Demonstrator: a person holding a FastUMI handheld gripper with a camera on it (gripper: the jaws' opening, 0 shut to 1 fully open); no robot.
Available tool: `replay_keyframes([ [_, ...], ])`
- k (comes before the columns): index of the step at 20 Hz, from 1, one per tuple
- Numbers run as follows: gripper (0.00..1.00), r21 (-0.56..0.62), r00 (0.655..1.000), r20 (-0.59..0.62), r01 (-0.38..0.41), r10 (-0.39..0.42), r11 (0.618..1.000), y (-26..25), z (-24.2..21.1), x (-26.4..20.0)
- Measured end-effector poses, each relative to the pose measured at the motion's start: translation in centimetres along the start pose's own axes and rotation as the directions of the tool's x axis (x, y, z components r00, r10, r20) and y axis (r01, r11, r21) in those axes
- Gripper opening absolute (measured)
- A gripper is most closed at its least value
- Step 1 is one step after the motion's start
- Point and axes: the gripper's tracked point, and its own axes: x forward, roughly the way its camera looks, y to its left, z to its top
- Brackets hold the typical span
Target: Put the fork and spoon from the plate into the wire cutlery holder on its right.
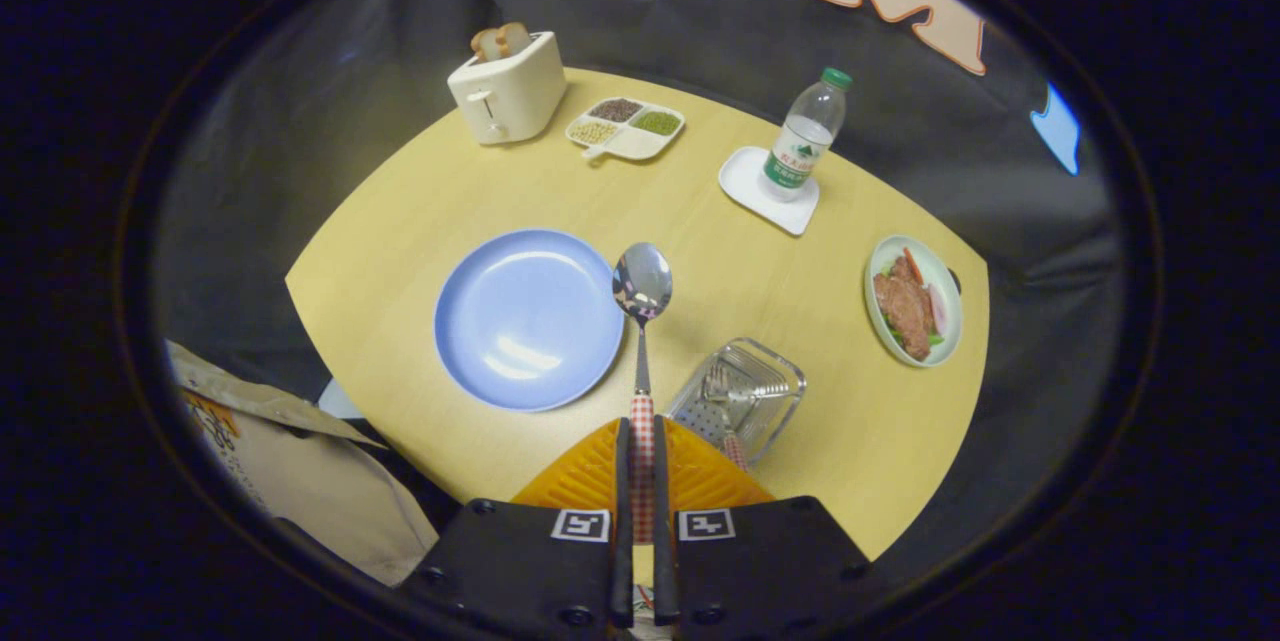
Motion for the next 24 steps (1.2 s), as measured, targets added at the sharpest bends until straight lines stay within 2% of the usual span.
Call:
replay_keyframes([
  [7,0.11,-0.066,0.991,-0.129,0.028,-0.036,0.997,-4.1,-2.5,-2.2],
  [12,0.11,-0.071,0.976,-0.216,0.021,-0.036,0.997,-5.7,-4.0,-2.3],
  [17,0.11,-0.140,0.941,-0.330,0.028,-0.073,0.990,-7.5,-5.4,-2.5],
  [24,0.11,-0.211,0.895,-0.439,-0.013,-0.083,0.977,-7.6,-5.6,-1.0],
])
